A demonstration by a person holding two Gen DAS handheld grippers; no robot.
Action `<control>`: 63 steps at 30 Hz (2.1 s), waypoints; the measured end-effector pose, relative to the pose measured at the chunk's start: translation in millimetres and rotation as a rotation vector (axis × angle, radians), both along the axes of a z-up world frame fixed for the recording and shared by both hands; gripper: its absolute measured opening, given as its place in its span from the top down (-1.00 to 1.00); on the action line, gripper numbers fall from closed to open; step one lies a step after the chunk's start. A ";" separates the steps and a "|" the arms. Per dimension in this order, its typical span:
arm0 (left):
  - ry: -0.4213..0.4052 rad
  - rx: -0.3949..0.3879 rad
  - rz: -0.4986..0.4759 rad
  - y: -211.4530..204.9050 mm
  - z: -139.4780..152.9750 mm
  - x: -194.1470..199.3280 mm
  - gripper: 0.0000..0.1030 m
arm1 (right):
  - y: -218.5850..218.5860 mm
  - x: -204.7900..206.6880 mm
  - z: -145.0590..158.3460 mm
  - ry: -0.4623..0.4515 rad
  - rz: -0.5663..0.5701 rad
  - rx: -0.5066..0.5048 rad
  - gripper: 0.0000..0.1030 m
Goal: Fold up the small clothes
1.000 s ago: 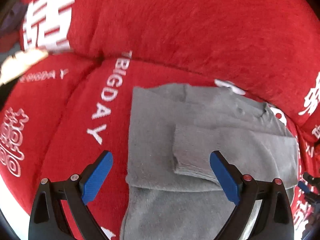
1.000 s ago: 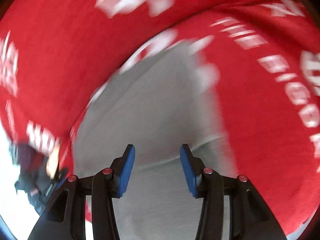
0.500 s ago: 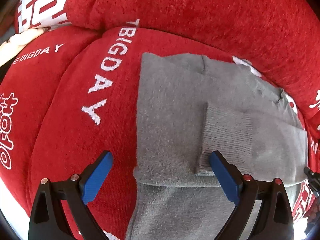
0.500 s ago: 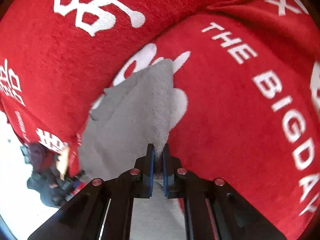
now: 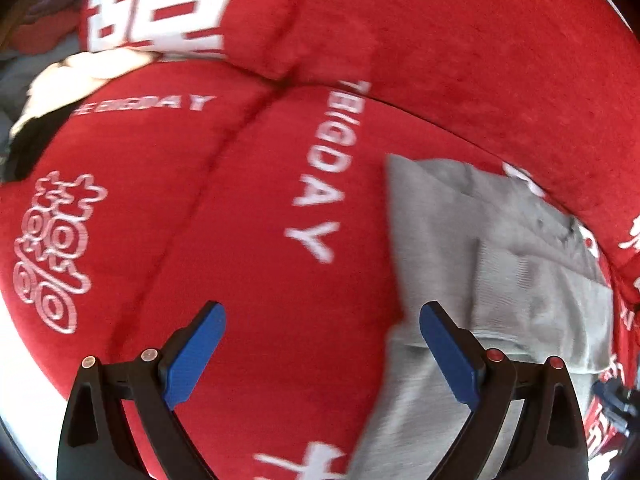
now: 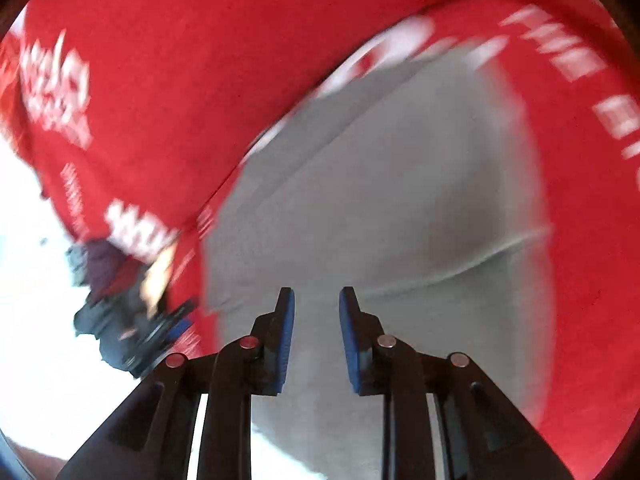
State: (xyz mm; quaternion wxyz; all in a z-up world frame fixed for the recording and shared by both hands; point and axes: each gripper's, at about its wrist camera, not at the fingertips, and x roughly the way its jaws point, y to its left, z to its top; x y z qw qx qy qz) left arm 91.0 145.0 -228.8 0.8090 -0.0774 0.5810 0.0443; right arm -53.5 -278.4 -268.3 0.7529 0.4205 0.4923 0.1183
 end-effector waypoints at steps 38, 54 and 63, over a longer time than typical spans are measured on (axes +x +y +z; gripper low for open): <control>0.113 -0.449 -0.155 -19.9 -48.7 32.3 0.68 | 164.1 61.4 -14.4 0.068 0.129 -0.053 -0.07; 0.038 -0.182 -0.168 -26.8 -27.6 7.8 -0.51 | 127.5 19.0 -16.1 0.110 0.108 -0.104 -0.07; 0.073 -0.018 -0.250 -50.5 -9.1 -29.3 -0.68 | 104.4 -9.1 -2.2 0.126 0.096 -0.157 -0.07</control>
